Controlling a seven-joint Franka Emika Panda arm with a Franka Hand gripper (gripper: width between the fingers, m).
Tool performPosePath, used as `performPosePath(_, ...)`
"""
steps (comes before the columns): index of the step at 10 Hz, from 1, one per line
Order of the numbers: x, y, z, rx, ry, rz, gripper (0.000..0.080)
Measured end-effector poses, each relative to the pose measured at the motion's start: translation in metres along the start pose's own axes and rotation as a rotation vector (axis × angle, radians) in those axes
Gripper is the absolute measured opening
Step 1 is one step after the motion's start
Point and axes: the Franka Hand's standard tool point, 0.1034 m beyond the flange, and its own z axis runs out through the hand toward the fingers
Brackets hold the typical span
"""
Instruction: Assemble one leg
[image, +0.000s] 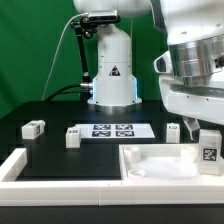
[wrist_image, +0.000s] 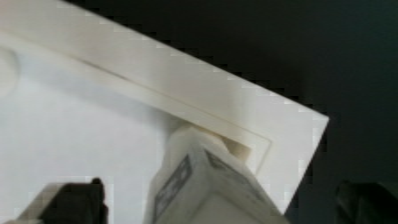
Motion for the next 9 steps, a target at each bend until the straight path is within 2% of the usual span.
performPosePath(1, -0.0015, -0.0016, -0.0013, -0.024, 0.015, -0.128, 0.0649)
performPosePath(5, -0.0023, -0.0003, -0.0016, -0.056, 0.017, -0.516, 0.0649)
performPosePath(7, -0.0057, -0.0036, 0.0007, -0.089, 0.020, -0.685, 0.0649)
performPosePath(9, -0.0045, -0.0031, 0.0011, -0.095, 0.011, -0.741, 0.0649)
